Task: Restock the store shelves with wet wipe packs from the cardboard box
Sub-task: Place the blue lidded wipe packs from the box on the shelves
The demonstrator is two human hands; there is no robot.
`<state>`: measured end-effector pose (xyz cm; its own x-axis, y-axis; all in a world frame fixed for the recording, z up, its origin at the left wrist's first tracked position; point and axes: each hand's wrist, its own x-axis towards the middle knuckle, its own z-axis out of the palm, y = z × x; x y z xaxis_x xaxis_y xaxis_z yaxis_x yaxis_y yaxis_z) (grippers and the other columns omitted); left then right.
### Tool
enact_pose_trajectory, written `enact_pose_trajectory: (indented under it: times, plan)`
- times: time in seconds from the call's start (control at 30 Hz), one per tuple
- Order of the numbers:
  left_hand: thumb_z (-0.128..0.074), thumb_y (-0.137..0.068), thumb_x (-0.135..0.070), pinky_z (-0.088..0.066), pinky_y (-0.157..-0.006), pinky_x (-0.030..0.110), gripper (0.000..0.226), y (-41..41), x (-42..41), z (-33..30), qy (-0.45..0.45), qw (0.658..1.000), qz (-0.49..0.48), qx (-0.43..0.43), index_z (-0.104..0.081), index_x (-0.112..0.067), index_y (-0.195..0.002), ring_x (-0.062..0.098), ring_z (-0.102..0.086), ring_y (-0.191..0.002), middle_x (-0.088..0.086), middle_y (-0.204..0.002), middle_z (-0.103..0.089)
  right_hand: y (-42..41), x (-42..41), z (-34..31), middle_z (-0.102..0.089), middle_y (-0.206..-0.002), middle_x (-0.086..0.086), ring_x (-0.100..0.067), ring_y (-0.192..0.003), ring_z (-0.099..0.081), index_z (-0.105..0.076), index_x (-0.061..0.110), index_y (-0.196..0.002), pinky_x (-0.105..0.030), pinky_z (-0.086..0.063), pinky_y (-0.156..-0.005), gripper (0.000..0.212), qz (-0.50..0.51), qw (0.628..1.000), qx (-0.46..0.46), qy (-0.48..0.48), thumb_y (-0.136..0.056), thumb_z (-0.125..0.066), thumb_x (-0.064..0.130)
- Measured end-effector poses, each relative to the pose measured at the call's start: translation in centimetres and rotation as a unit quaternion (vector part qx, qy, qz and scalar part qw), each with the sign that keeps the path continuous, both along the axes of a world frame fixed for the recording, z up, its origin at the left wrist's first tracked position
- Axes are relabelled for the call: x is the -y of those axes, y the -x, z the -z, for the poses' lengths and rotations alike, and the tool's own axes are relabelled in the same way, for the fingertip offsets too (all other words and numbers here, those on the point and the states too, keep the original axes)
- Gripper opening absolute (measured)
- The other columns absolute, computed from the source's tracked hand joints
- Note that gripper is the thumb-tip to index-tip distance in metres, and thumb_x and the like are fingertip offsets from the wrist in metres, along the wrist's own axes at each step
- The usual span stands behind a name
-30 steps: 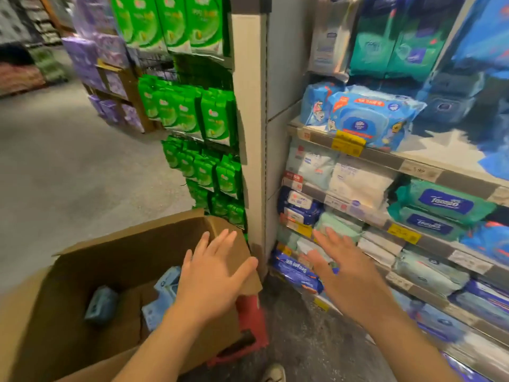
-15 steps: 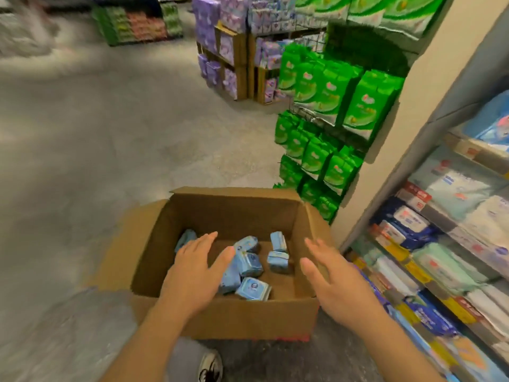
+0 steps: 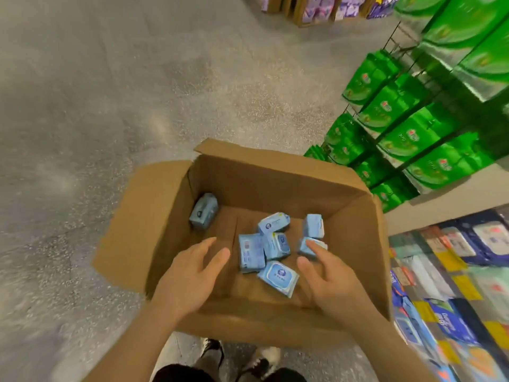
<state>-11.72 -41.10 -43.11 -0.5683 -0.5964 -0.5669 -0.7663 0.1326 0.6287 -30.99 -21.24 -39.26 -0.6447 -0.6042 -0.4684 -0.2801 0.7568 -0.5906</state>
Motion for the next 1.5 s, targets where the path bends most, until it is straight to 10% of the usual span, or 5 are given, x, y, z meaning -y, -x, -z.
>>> enact_pose_trajectory:
  times: [0.17, 0.53, 1.03, 1.23, 1.5]
  plan:
    - [-0.024, -0.078, -0.092, -0.027, -0.123, 0.042, 0.089, 3.1, 0.7, 3.8, -0.066, 0.997, -0.012, 0.025, -0.038, -0.044, -0.152, 0.008, -0.033, -0.147, -0.018, -0.159, -0.039, 2.6, 1.8, 9.4, -0.063, -0.118, 0.005, -0.017, -0.105, -0.061, -0.056, 0.029, -0.113, -0.037, -0.052, -0.088, 0.029, -0.056, 0.988, 0.011, -0.143, -0.091, -0.069, 0.044]
    - [-0.046, -0.095, -0.067, -0.041, -0.094, 0.032, 0.052, 7.9, 1.1, 11.8, -0.156, 0.976, -0.114, 0.097, -0.052, -0.044, -0.142, 0.008, -0.051, -0.116, -0.016, -0.140, -0.055, 5.0, 2.9, 30.8, -0.045, -0.139, -0.010, -0.033, -0.129, -0.051, -0.032, 0.017, -0.136, -0.045, -0.046, -0.104, 0.086, -0.235, 0.915, 0.019, -0.326, -0.075, -0.084, 0.048]
    - [-0.085, -0.044, -0.067, -0.056, -0.095, 0.043, 0.117, 10.6, -0.3, 11.1, -0.361, 0.864, -0.351, 0.025, -0.043, -0.027, -0.145, 0.021, -0.069, -0.110, 0.000, -0.128, -0.068, 2.2, 6.6, 16.4, -0.060, -0.093, 0.012, -0.006, -0.079, -0.064, -0.035, 0.030, -0.099, -0.026, -0.056, -0.069, 0.056, -0.039, 0.992, 0.111, -0.049, -0.071, -0.082, 0.039]
    - [-0.078, -0.087, -0.016, -0.062, -0.075, 0.044, 0.043, 10.7, 0.2, 11.6, -0.353, 0.828, -0.431, -0.073, -0.061, -0.013, -0.126, 0.028, -0.077, -0.091, 0.010, -0.105, -0.079, 3.3, 7.0, 18.9, -0.061, -0.118, 0.006, -0.012, -0.110, -0.061, -0.046, 0.027, -0.114, -0.040, -0.054, -0.095, 0.038, -0.064, 0.963, 0.245, 0.092, -0.089, -0.059, 0.054]
    - [-0.060, -0.092, -0.018, -0.056, -0.097, 0.052, 0.035, 8.8, 1.5, 12.1, -0.400, 0.790, -0.444, -0.135, -0.064, -0.017, -0.127, 0.030, -0.075, -0.101, 0.010, -0.109, -0.078, 8.2, 6.8, 31.1, -0.026, -0.147, -0.015, -0.039, -0.133, -0.032, -0.008, 0.024, -0.161, -0.058, -0.025, -0.116, 0.101, -0.301, 0.907, -0.164, -0.243, -0.084, -0.074, 0.030]
